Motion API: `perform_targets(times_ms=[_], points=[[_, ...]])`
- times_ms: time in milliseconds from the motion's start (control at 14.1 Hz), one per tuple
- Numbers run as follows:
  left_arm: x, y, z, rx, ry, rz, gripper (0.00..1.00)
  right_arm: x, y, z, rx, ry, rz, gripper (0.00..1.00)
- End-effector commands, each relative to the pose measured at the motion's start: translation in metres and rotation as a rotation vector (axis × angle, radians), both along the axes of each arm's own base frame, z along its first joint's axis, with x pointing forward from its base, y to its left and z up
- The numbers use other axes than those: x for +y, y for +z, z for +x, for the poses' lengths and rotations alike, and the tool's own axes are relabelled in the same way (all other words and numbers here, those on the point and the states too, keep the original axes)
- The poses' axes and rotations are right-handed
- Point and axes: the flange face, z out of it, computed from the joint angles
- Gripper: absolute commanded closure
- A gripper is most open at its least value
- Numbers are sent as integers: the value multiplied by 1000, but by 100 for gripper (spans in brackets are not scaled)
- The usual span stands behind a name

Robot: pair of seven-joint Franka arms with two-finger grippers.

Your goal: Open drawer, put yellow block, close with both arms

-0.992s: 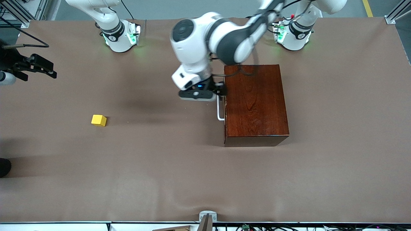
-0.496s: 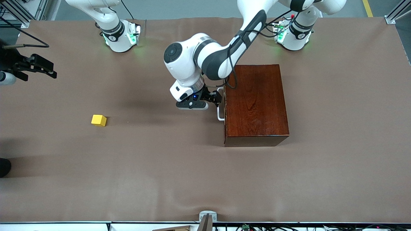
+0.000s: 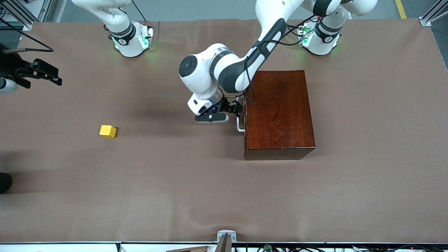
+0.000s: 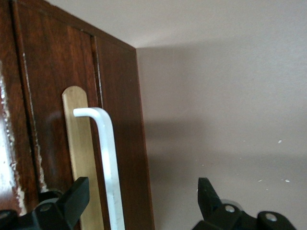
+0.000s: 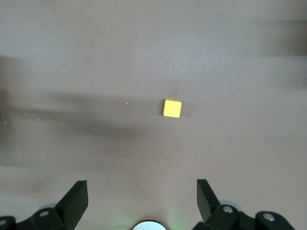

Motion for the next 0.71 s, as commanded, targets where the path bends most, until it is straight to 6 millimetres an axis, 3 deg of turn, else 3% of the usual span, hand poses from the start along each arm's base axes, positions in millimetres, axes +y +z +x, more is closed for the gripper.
perform_targets(times_ms=[0, 284, 638], points=[[1, -5, -1, 5, 25, 43, 0, -3, 2, -3, 2, 8, 5, 0], [3, -8, -2, 10, 40, 56, 0, -3, 2, -3, 2, 7, 5, 0], [-2, -31, -3, -4, 94, 50, 0, -3, 2, -3, 4, 7, 5, 0]])
